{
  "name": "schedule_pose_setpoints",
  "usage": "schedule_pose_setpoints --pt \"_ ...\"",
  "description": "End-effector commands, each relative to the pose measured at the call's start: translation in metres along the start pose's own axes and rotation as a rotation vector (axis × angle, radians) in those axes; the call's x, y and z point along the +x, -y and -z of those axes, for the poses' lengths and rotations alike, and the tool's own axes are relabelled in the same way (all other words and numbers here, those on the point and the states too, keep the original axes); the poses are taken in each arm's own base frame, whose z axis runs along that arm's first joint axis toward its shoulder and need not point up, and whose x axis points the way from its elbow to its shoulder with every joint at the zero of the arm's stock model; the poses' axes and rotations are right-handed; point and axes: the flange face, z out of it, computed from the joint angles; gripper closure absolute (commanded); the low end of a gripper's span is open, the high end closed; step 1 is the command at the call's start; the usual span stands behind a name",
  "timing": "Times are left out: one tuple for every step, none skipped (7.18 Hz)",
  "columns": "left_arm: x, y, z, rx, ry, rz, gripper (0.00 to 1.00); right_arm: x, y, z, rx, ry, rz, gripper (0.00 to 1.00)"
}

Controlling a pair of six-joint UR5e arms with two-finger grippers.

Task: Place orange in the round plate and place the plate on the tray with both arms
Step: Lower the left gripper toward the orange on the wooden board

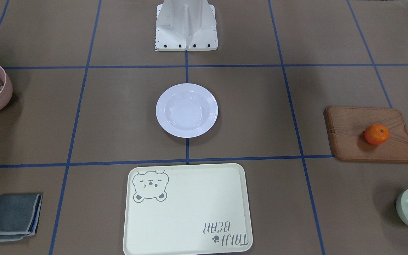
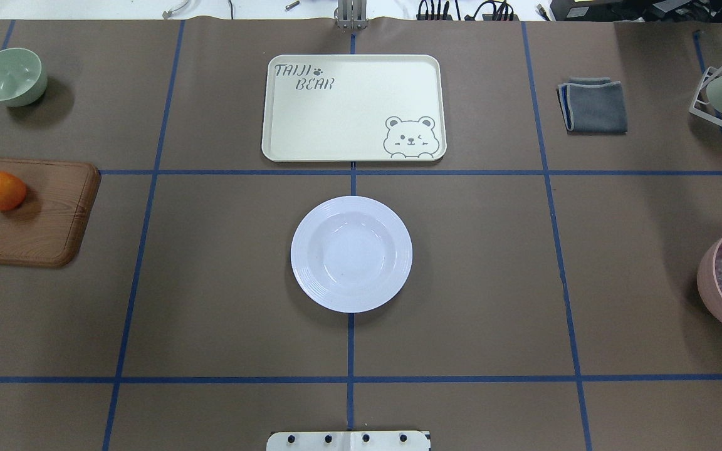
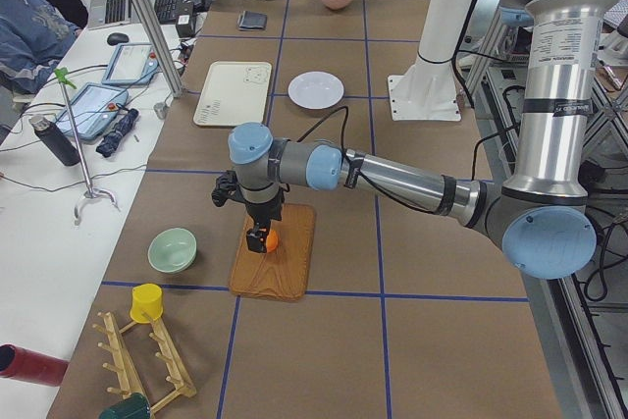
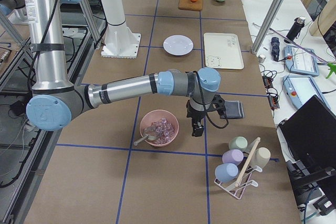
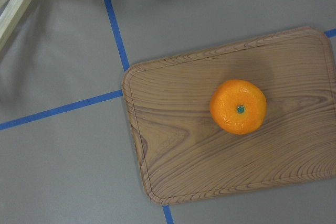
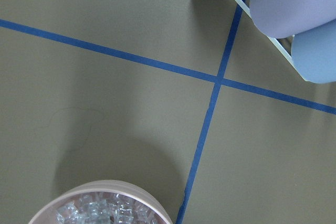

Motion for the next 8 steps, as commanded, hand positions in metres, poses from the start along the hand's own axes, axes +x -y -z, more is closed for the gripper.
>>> schedule_pose_setpoints --pt "0.0057 -0.0051 0.0064 0.031 0.002 -0.022 0.02 -0.0008 0.0005 -0.0003 0.0 0.002 0.002 0.0" --pt "0.0085 -0.0056 0.0097 0.036 0.002 -0.022 0.02 -0.0007 0.0011 0.0009 0.003 0.001 0.002 0.0" --pt "0.0078 -0.0055 0.0088 0.036 0.002 -0.022 0.02 -0.0014 0.0014 0.0004 0.002 0.003 0.004 0.0" --pt "0.0088 -0.0052 0.0101 0.039 0.002 -0.025 0.02 -0.0008 0.0008 0.0006 0.005 0.004 0.003 0.0" --pt "0.0084 -0.0052 0.0096 0.039 0.002 -0.025 0.02 -0.0026 0.0019 0.0013 0.008 0.006 0.006 0.0" --pt "0.0077 -0.0066 0.0086 0.037 0.002 -0.021 0.02 -0.0013 0.0019 0.0004 0.006 0.002 0.005 0.0" --pt "0.0084 -0.0072 0.007 0.037 0.002 -0.025 0.02 -0.0029 0.0022 0.0016 0.01 0.007 0.007 0.0" --pt "0.01 -0.0068 0.009 0.043 0.002 -0.03 0.02 -0.004 0.0031 0.0028 0.014 0.008 0.008 0.0"
